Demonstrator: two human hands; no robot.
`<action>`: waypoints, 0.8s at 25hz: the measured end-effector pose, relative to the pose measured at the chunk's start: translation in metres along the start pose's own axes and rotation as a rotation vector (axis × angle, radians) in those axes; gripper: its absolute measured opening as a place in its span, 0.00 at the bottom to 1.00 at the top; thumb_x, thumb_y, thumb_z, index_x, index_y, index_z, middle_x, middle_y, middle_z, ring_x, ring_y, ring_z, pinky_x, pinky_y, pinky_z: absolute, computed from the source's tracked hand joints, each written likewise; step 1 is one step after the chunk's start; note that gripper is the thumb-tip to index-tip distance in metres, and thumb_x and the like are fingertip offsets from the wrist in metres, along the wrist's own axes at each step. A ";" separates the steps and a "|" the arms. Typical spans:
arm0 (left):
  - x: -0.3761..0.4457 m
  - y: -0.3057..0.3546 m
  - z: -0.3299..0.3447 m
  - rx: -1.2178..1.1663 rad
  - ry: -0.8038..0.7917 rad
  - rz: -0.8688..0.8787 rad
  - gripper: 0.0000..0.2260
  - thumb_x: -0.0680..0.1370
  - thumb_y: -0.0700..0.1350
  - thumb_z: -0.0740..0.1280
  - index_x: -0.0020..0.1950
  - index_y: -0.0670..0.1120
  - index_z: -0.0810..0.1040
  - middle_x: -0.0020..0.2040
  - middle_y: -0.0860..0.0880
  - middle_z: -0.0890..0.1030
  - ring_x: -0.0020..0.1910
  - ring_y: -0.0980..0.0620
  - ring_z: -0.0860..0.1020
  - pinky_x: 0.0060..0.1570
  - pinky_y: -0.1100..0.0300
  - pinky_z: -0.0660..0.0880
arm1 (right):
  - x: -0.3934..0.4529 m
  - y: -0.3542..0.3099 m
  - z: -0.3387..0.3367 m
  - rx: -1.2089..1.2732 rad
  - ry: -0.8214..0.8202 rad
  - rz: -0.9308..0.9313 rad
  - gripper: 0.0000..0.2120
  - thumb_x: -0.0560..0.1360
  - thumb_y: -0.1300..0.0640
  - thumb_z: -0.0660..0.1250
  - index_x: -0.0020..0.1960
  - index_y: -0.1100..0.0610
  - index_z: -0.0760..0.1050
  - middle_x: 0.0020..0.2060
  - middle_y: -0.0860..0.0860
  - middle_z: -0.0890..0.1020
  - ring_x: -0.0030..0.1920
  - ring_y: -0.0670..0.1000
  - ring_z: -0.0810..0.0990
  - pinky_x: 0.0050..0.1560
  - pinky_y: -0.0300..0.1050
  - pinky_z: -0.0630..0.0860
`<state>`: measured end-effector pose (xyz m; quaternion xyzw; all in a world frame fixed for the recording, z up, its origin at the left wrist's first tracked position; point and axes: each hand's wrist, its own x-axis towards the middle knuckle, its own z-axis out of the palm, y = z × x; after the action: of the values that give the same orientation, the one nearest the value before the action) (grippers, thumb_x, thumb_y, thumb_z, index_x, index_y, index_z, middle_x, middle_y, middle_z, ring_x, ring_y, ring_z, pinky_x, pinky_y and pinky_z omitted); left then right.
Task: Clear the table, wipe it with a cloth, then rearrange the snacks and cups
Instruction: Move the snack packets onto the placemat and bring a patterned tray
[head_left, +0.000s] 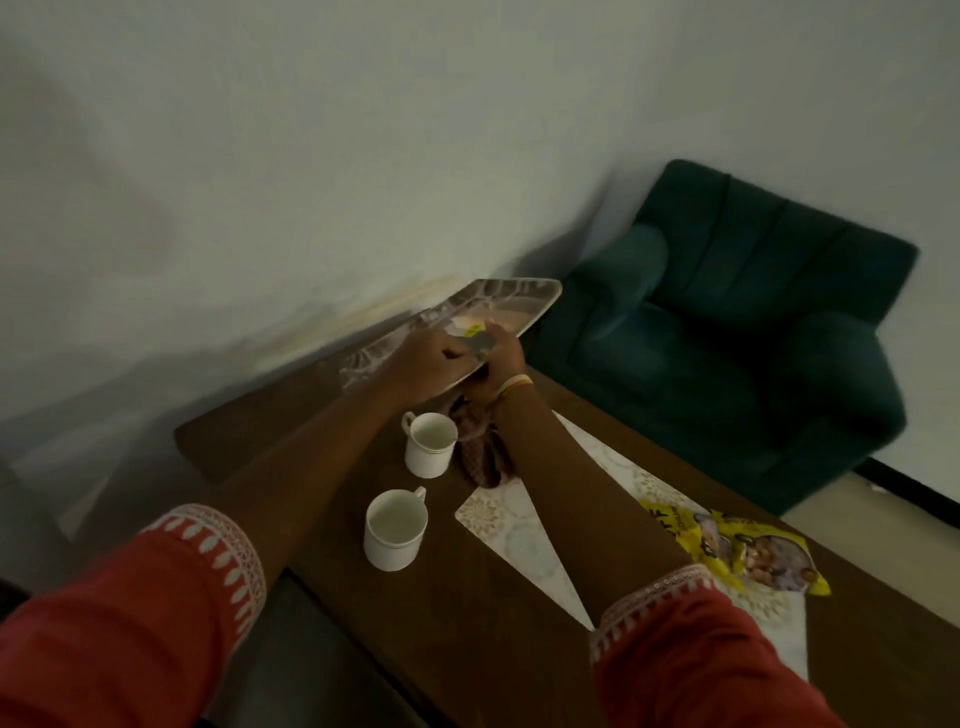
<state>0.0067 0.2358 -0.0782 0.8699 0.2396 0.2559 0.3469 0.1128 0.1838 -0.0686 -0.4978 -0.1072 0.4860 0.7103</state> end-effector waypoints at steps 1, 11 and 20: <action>0.005 0.002 0.008 0.005 0.009 -0.008 0.14 0.75 0.49 0.65 0.37 0.40 0.80 0.36 0.36 0.78 0.33 0.45 0.74 0.32 0.57 0.66 | -0.003 -0.008 -0.019 0.015 0.055 -0.046 0.17 0.81 0.52 0.53 0.57 0.64 0.72 0.51 0.61 0.77 0.45 0.58 0.77 0.56 0.51 0.74; 0.026 0.086 0.168 0.023 -0.163 -0.187 0.16 0.79 0.45 0.62 0.65 0.41 0.73 0.61 0.41 0.77 0.59 0.42 0.76 0.59 0.52 0.73 | -0.096 -0.068 -0.263 0.086 0.580 -0.295 0.13 0.81 0.52 0.59 0.48 0.61 0.76 0.34 0.53 0.83 0.41 0.54 0.80 0.39 0.47 0.77; -0.020 0.203 0.354 -0.196 -0.685 -0.116 0.19 0.76 0.35 0.65 0.67 0.41 0.71 0.59 0.39 0.78 0.42 0.43 0.83 0.27 0.61 0.77 | -0.232 -0.077 -0.493 -0.803 1.391 -0.243 0.19 0.79 0.50 0.62 0.51 0.67 0.77 0.49 0.66 0.81 0.53 0.65 0.79 0.48 0.49 0.71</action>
<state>0.2565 -0.0777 -0.1589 0.8527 0.1328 -0.0490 0.5029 0.3541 -0.3012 -0.1664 -0.8877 0.1391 -0.0908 0.4294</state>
